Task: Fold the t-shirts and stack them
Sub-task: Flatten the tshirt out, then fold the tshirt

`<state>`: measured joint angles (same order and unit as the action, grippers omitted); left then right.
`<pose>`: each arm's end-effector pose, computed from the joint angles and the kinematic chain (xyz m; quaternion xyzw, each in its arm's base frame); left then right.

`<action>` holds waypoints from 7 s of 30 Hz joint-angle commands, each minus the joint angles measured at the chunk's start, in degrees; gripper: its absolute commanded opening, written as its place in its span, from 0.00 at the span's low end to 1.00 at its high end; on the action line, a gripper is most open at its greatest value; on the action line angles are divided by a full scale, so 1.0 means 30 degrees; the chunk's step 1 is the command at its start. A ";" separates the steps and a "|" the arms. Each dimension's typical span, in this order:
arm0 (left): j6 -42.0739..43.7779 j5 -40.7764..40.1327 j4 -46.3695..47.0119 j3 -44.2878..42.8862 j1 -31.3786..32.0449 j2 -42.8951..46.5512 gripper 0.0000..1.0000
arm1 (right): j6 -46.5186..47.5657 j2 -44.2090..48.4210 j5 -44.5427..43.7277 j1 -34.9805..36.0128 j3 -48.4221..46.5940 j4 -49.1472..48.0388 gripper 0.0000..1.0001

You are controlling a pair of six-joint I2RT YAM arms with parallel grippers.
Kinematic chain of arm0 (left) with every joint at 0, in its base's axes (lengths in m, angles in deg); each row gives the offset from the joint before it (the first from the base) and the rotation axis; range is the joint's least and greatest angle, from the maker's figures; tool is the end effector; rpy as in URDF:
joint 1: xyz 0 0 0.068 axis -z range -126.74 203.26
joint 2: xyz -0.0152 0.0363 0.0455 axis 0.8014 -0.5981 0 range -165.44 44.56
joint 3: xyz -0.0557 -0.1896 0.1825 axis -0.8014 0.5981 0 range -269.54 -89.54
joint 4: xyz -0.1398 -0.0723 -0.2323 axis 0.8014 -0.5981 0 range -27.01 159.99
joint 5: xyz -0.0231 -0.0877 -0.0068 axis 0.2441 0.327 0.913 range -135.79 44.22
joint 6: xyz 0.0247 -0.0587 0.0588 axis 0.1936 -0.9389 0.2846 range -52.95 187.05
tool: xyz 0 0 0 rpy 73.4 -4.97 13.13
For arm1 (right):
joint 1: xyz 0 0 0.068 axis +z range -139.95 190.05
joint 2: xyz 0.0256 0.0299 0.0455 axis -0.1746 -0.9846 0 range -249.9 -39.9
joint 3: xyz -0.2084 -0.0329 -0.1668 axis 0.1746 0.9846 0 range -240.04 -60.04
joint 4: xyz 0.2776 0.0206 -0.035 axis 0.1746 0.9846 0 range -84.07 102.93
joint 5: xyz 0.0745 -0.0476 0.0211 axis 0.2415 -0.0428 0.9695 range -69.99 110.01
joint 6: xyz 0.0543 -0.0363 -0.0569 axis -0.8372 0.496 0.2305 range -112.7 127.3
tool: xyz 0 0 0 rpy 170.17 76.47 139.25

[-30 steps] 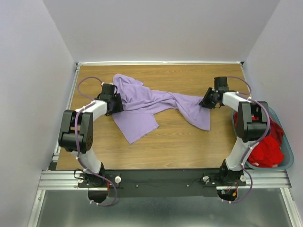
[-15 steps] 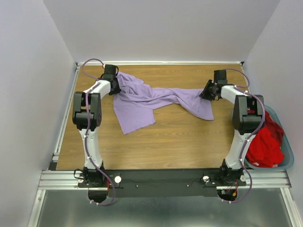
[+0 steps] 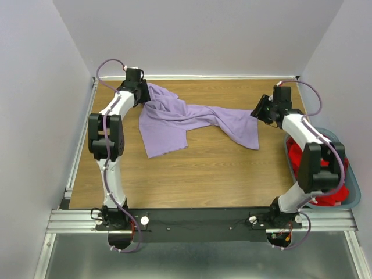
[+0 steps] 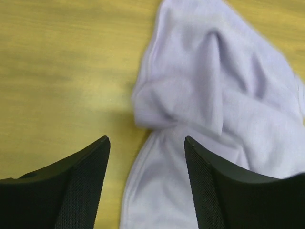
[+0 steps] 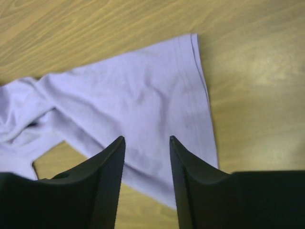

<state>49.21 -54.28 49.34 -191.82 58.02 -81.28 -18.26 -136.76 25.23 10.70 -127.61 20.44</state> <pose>0.5459 -0.0340 0.1688 -0.1333 0.9094 -0.0091 0.3939 0.4201 0.0117 0.1902 0.1808 0.9011 0.1297 0.3723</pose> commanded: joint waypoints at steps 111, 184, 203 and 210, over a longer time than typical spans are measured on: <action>0.0028 -0.4668 -0.5369 -0.6692 0.0583 1.2556 0.00 | 0.2923 0.0524 -0.8183 0.1895 -1.8551 1.0871 0.00; 0.3694 0.1218 0.0965 -0.4138 -0.0325 -0.2760 0.00 | 0.7115 -1.1631 -0.5634 0.0430 -1.1579 -0.1407 0.00; -0.0407 0.1659 -0.1058 0.3938 -0.0325 0.5318 0.00 | 0.6618 -0.6769 -0.5281 0.0371 -0.7888 0.0349 0.00; -0.0935 0.2244 -0.1059 0.7458 -0.0266 0.8015 0.00 | 0.5360 -0.4600 -0.5898 0.0371 -0.6072 0.1288 0.00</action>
<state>48.46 -49.71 46.74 -174.18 57.45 -60.93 0.82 -153.92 8.94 12.23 -148.11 20.94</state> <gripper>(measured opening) 0.007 0.012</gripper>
